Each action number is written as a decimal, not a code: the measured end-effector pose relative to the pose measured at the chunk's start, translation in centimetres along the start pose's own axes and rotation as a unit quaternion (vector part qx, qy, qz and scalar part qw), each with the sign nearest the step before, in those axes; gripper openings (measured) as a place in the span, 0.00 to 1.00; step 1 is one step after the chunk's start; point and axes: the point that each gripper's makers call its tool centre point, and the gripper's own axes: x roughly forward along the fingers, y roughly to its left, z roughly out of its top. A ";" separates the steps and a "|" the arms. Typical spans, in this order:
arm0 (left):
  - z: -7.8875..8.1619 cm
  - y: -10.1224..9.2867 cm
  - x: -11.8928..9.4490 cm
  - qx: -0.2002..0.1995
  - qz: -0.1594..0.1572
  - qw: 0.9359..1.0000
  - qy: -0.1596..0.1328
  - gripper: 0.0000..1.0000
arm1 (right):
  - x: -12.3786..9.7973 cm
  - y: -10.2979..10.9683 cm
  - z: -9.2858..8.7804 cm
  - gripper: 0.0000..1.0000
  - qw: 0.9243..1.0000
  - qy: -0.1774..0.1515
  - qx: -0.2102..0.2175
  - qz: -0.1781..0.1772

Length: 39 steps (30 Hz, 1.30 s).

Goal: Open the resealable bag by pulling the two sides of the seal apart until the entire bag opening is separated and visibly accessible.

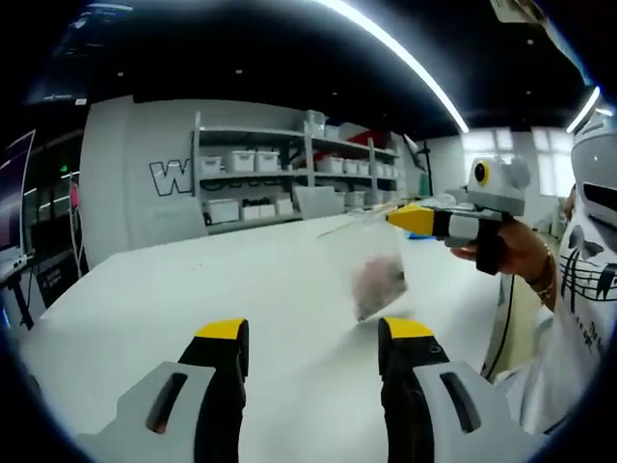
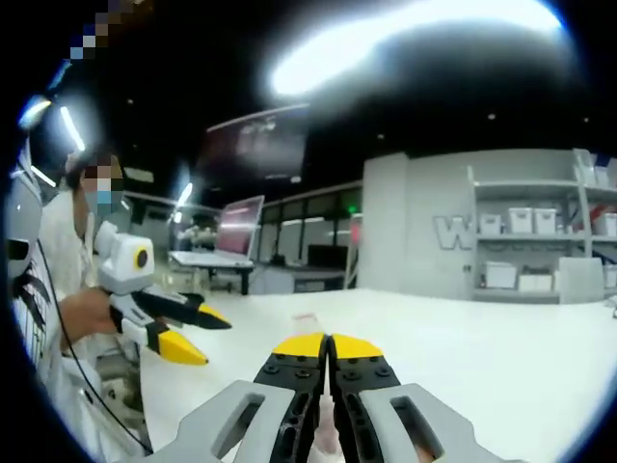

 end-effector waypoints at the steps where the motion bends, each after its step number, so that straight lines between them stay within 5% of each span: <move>1: 0.0 0.0 0.0 0.000 0.000 1.000 0.000 0.53 | -0.1 0.2 0.0 0.00 1.000 0.001 0.000 0.001; 24: 1.0 -1.7 -0.3 0.034 -0.032 0.998 -0.033 0.41 | 0.4 1.3 -1.0 0.00 1.000 0.012 -0.014 0.009; 33: 2.3 -2.3 -0.5 0.142 -0.016 0.989 -0.046 0.31 | 1.0 2.8 -1.4 0.00 0.999 0.019 -0.013 0.033; 39: 1.9 -2.1 -0.5 0.160 -0.011 0.986 -0.036 0.29 | 1.2 3.5 -1.6 0.00 0.999 0.022 -0.006 0.046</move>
